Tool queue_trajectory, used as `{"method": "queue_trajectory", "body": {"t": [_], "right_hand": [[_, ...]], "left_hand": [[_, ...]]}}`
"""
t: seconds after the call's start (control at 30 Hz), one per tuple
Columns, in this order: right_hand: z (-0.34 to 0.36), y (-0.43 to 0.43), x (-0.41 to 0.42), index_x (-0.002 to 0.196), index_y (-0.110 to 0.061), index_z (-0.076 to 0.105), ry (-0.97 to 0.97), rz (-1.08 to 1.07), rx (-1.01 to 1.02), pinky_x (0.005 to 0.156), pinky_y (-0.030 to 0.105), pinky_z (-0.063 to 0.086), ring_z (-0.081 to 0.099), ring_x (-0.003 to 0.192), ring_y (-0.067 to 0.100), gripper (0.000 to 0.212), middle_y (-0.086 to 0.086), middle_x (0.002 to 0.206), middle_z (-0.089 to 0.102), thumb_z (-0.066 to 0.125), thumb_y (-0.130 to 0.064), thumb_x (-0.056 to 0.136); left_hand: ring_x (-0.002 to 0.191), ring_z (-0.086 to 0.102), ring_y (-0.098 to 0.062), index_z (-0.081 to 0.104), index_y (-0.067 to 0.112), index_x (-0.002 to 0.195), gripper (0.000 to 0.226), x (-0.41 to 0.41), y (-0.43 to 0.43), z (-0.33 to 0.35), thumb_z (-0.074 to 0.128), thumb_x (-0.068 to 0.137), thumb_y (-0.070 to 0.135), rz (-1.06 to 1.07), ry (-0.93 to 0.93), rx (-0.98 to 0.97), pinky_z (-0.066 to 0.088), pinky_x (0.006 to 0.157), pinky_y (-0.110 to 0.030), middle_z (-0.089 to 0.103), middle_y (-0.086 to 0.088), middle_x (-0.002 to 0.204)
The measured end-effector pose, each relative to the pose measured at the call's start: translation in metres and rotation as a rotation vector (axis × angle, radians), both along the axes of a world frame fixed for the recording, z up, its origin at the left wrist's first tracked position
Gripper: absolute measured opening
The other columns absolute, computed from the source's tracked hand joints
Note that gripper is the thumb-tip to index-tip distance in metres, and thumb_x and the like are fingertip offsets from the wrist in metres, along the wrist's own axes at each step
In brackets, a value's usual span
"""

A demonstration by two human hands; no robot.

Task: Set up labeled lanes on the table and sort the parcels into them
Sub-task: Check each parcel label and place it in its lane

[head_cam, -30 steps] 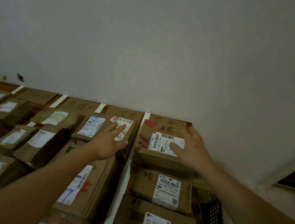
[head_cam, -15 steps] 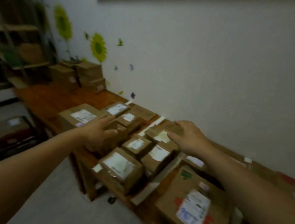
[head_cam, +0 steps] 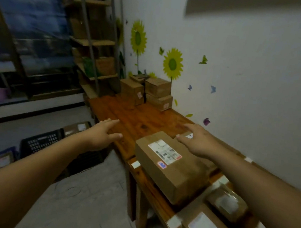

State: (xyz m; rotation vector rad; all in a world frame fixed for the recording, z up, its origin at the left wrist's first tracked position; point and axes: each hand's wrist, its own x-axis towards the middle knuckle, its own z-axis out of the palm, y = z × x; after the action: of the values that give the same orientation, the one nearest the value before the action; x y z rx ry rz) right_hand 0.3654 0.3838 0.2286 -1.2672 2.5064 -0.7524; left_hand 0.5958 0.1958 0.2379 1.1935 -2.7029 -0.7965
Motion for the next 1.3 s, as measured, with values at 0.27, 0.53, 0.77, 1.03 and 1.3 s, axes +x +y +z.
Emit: {"method": "queue_trajectory", "body": {"t": [0.27,0.53,0.77,1.03,1.3], "right_hand": [[0.003,-0.155,-0.059,0.146,-0.027,0.035,-0.034,0.052,-0.050,0.106,0.038,0.037,0.039,0.134,0.024,0.064,0.004,0.151,0.035,0.052,-0.055,0.090],[-0.004,-0.226,-0.088,0.145,-0.028,0.036,-0.029,-0.081,-0.031,0.103,0.036,0.039,0.042,0.130,0.024,0.063,0.004,0.149,0.037,0.051,-0.056,0.090],[-0.009,-0.353,-0.072,0.145,-0.021,0.037,0.020,-0.156,0.015,0.103,0.033,0.035,0.040,0.133,0.024,0.065,0.005,0.151,0.036,0.051,-0.054,0.091],[-0.002,-0.480,-0.067,0.146,-0.022,0.036,0.003,-0.259,0.054,0.105,0.034,0.034,0.040,0.133,0.025,0.067,0.005,0.150,0.038,0.051,-0.055,0.090],[-0.017,-0.558,-0.153,0.145,-0.023,0.038,0.010,-0.346,0.037,0.102,0.034,0.036,0.044,0.129,0.027,0.067,0.009,0.147,0.039,0.053,-0.055,0.089]], "left_hand": [[0.146,0.007,-0.022,0.014,0.030,0.150,0.067,-0.044,-0.145,0.011,0.048,0.094,0.044,0.050,-0.001,-0.018,0.012,0.119,-0.041,0.005,-0.001,0.160],[0.146,0.005,-0.022,0.014,0.031,0.150,0.067,-0.118,-0.248,0.008,0.048,0.094,0.043,-0.117,0.022,0.032,0.014,0.118,-0.044,0.005,0.000,0.160],[0.146,0.006,-0.023,0.014,0.031,0.150,0.067,-0.116,-0.383,0.008,0.048,0.094,0.042,-0.225,0.012,0.027,0.014,0.118,-0.045,0.006,0.000,0.160],[0.146,0.006,-0.021,0.015,0.030,0.151,0.066,-0.117,-0.529,0.023,0.048,0.095,0.041,-0.269,0.039,0.096,0.017,0.115,-0.040,0.005,0.001,0.160],[0.145,0.016,-0.025,0.015,0.032,0.150,0.067,-0.213,-0.612,0.011,0.049,0.094,0.043,-0.329,0.038,0.060,0.019,0.117,-0.045,0.008,0.000,0.159]]}}
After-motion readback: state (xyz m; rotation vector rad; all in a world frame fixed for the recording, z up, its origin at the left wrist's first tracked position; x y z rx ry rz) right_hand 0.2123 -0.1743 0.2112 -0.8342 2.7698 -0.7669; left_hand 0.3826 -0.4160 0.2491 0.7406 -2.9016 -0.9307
